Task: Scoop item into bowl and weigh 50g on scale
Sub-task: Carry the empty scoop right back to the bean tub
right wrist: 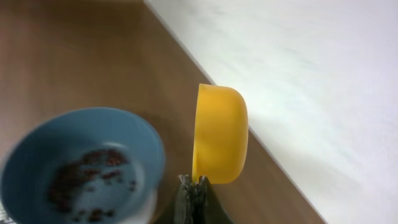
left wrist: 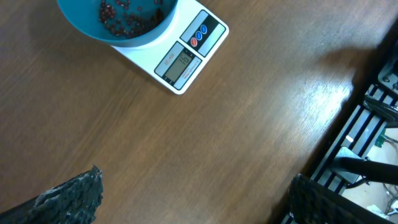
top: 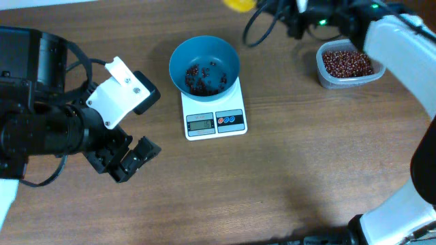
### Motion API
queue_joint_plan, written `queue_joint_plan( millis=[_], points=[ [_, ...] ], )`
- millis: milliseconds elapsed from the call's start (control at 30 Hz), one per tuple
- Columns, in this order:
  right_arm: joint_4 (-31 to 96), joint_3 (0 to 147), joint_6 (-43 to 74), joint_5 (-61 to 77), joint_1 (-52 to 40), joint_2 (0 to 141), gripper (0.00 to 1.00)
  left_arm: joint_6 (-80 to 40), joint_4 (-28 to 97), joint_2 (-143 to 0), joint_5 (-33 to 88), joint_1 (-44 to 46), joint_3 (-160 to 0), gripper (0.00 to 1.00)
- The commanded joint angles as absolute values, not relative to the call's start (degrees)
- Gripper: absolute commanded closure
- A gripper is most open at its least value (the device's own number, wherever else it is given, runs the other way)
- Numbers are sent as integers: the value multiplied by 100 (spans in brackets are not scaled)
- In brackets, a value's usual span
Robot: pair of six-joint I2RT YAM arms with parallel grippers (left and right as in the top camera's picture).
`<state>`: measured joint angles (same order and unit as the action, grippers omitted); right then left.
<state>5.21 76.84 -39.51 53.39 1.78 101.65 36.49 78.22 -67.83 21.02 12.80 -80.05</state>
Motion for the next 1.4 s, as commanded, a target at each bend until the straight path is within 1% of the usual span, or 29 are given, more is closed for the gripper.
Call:
queue_joint_plan(
  millis=[0, 67, 133, 233, 333, 367, 400, 500, 567, 733, 833, 933, 1033, 1200, 1367],
  points=[
    [154, 7771, -3057, 5304, 729, 10162, 96, 3780, 7815, -6803, 2123, 1302, -7985, 1],
    [-169, 7771, -2484, 5199, 1096, 10162, 96, 3778, 7815, -6803, 2123, 1302, -7985, 1],
    [-281, 7771, -1798, 4541, 1409, 10162, 96, 3780, 7815, -6803, 2123, 1302, -7985, 1],
    [-200, 7771, -998, 3752, 1658, 10162, 96, 3780, 7815, -6803, 2123, 1302, -7985, 1],
    [95, 7769, -193, 3636, 1883, 10162, 96, 3778, 7815, -6803, 2123, 1302, -7985, 1],
    [318, 7769, -163, 3605, 1922, 10162, 96, 3778, 7815, -6803, 2123, 1302, -7985, 1],
    [668, 7769, -161, 3345, 1986, 10162, 96, 3778, 7815, -6803, 2121, 1302, -7985, 1],
    [1188, 7771, -161, 2482, 2045, 10158, 96, 3780, 7815, -6803, 2123, 1302, -7985, 1],
    [1216, 7771, -163, 2102, 2045, 10060, 96, 3780, 7815, -6803, 2123, 1302, -7985, 1],
    [1210, 7771, -185, 545, 2045, 9258, 96, 3780, 7815, -6803, 2123, 1302, -7985, 1],
    [1531, 7771, -917, 368, 2045, 8997, 96, 3778, 7815, -6803, 2123, 1302, -7985, 1],
    [2379, 7771, -1028, -320, 2043, 9004, 96, 3778, 7815, -6803, 2123, 1302, -7985, 1],
    [2832, 7769, -1022, -410, 2027, 9004, 96, 3778, 7815, -6803, 2123, 1302, -7985, 1],
    [4147, 7760, -1007, -325, 2027, 9087, 96, 3778, 7815, -6803, 2123, 1302, -7985, 1],
    [4307, 7596, -1007, -257, 2027, 9317, 96, 3780, 7815, -6803, 2123, 1302, -7985, 1]
  ],
)
